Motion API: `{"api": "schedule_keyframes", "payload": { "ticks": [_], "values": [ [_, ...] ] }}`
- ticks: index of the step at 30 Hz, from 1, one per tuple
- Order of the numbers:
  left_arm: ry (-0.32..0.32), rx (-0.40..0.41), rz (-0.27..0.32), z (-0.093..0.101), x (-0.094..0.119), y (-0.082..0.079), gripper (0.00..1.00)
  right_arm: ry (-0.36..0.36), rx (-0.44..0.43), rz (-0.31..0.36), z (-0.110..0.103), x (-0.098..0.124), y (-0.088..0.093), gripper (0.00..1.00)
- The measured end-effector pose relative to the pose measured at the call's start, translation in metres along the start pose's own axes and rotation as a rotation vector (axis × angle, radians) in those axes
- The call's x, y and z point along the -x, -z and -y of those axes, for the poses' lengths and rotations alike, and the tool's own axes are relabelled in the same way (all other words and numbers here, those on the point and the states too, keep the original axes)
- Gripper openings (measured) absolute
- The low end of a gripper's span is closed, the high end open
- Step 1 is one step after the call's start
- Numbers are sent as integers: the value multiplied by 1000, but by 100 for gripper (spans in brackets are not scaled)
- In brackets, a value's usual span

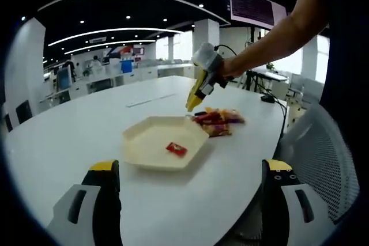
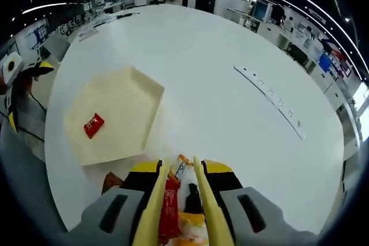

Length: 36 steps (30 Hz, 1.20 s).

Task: Place the target food into the container with the food tongs after gripping and lifting it, then release it inside without dropping or visibly crushing the food.

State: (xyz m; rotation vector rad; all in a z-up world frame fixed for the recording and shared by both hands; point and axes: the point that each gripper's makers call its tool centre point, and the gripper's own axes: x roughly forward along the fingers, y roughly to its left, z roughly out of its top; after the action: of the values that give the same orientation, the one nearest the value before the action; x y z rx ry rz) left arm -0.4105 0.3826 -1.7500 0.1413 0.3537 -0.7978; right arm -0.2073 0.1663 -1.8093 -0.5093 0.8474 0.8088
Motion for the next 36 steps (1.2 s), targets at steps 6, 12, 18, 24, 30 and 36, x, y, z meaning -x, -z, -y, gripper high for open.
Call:
{"api": "schedule_keyframes", "payload": {
  "ticks": [6,12,18,24,30,36],
  "values": [
    [-7,-1,6,-1,0,-1,99,7,-38,-30,0,-8,5,26],
    [-9,-1,1,-2,0,-1,99,8,-68,-50,-1,-14,10,26],
    [-5,-5,-3,-1,0,0,99,18,-132,-50,1,-16,14,27],
    [0,-8,-10,0,-1,1,99,11,-143,-54,-1,-19,14,27],
    [5,-10,-17,1,-1,3,99,8,-104,-74,-7,-26,15,25],
    [3,-7,-18,1,-1,3,99,35,-22,-88,-8,-25,13,19]
  ]
}}
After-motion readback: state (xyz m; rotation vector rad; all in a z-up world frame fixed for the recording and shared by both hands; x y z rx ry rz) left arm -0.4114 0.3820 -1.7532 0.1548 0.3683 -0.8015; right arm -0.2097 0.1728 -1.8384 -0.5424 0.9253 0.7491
